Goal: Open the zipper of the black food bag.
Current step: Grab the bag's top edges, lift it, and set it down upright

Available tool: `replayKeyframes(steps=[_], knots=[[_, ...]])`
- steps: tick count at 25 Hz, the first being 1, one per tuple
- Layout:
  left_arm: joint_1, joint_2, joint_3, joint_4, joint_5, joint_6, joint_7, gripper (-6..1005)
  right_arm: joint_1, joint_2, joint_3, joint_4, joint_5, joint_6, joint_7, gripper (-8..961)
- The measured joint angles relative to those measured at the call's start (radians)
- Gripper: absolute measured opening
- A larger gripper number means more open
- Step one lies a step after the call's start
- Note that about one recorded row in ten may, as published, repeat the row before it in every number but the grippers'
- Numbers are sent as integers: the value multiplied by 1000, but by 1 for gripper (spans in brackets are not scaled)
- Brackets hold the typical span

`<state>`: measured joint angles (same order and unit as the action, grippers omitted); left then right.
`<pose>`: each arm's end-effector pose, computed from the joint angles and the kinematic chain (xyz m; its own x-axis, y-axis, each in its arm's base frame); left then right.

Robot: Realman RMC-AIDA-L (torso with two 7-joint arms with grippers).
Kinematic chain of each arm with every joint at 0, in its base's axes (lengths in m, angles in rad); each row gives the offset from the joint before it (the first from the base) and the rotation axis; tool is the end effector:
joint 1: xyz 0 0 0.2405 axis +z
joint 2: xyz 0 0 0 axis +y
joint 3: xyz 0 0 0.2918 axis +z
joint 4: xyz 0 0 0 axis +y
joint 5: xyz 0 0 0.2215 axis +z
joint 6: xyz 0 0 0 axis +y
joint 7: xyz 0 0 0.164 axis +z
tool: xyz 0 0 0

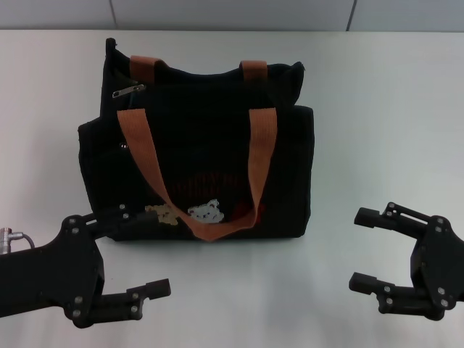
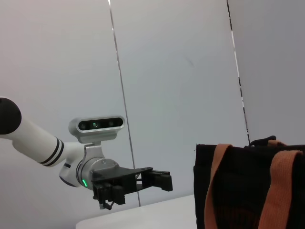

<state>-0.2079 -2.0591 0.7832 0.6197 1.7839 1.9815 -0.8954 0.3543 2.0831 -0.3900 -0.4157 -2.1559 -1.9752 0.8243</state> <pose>-0.3204 0.2207 -0.0157 0.7160 0.0305 0.6975 0.1788 -0.9737 -0.1409 0.3174 0.2362 -0.0414 0.6783 -0.1087 -0.7267 -0.2543 -0.9626 -0.0933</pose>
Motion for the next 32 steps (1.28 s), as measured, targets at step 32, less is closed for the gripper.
replayKeyframes(steps=[32], knots=[[56,-5,-368,-204,10,-168,210,800,-2,0,0,2,10,1,-2,838]])
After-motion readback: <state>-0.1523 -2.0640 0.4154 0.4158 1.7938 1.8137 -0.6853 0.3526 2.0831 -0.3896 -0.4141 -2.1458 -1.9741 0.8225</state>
